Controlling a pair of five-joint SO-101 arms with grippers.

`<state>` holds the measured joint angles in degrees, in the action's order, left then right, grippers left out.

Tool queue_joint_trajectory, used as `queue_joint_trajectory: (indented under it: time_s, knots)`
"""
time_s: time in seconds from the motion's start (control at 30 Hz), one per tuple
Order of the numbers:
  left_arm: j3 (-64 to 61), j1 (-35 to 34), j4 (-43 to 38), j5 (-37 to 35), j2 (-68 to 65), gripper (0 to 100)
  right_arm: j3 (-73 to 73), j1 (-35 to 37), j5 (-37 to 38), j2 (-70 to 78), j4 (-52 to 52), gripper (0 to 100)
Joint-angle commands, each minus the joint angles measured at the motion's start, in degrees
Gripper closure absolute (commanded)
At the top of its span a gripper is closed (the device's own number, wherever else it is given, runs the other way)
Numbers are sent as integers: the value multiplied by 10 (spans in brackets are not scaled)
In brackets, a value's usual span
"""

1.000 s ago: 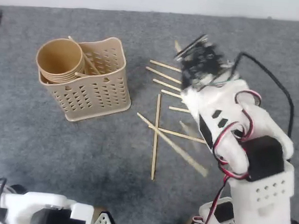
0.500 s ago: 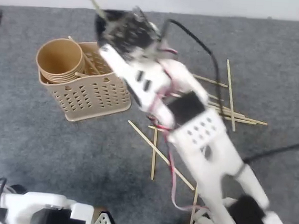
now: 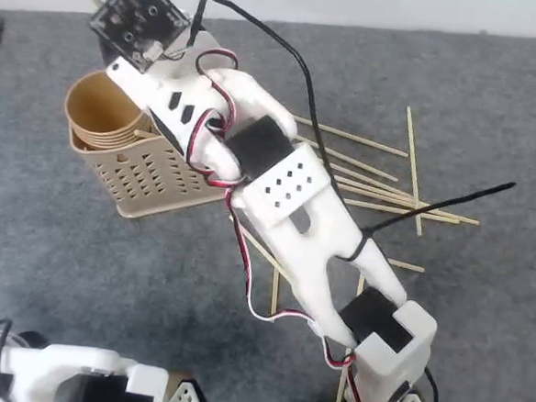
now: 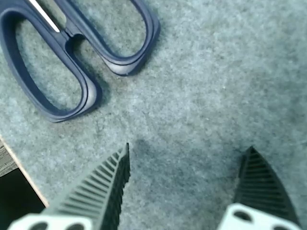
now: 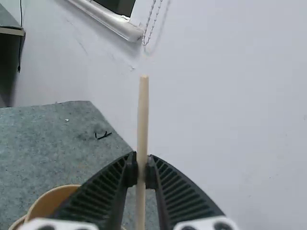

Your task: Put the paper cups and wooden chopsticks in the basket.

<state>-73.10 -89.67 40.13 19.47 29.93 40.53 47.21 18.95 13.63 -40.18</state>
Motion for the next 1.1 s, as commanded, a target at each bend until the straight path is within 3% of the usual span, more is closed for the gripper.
queue_joint_trajectory:
  time_s: [0.0, 0.2, 0.6, 0.87, 1.07]
  knots:
    - [1, 4, -10, 5, 13, 655, 37, 3, 7, -25, -27, 985]
    - [1, 4, -10, 5, 13, 655, 37, 7, 6, -45, -83, 851]
    - [1, 4, -10, 5, 12, 655, 38, -3, 6, -72, -113, 852]
    - [1, 4, -11, 5, 11, 655, 35, -96, -44, -131, -429, 946]
    - [1, 4, -11, 5, 11, 655, -2, -116, -43, -124, -579, 946]
